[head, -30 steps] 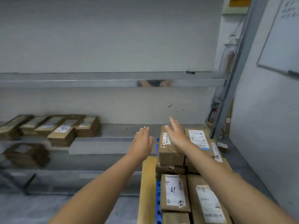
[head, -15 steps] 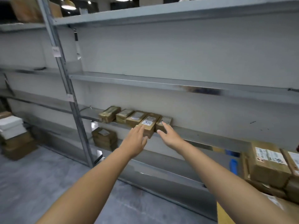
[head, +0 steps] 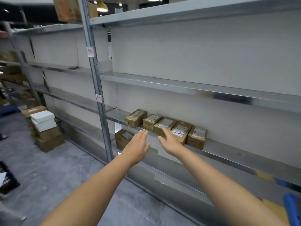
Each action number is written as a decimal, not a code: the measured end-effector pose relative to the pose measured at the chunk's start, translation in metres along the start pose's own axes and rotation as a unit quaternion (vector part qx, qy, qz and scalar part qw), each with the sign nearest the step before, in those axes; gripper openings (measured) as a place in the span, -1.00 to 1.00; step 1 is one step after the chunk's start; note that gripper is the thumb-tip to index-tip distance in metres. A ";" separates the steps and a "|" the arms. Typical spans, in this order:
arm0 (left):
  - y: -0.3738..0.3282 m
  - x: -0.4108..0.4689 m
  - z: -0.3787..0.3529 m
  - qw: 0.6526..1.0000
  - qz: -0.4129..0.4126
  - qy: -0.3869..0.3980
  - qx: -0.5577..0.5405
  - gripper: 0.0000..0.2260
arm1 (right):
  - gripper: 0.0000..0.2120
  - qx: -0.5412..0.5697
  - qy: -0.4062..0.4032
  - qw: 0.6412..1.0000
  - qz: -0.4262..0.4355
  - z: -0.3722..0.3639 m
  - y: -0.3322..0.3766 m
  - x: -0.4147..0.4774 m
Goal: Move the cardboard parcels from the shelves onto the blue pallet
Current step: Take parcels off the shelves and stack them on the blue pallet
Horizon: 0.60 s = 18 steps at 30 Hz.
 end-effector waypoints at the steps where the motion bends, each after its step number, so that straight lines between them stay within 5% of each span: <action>1: 0.011 0.011 0.002 1.000 0.007 0.001 0.000 -0.47 | -0.43 -0.006 0.008 1.000 0.004 -0.003 -0.001 0.016; 18: 0.195 0.242 0.033 0.994 0.101 0.009 -0.050 -0.49 | -0.45 0.102 0.044 0.994 -0.027 -0.001 -0.024 0.324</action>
Point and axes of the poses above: each hand's wrist, its own x-axis towards the middle knuckle, its own z-axis out of the back of the hand, y = z × x, the point moved 4 cm from there along x, towards the middle knuckle, and after that the axes turned 13 degrees about y, right-handed, at the moved point
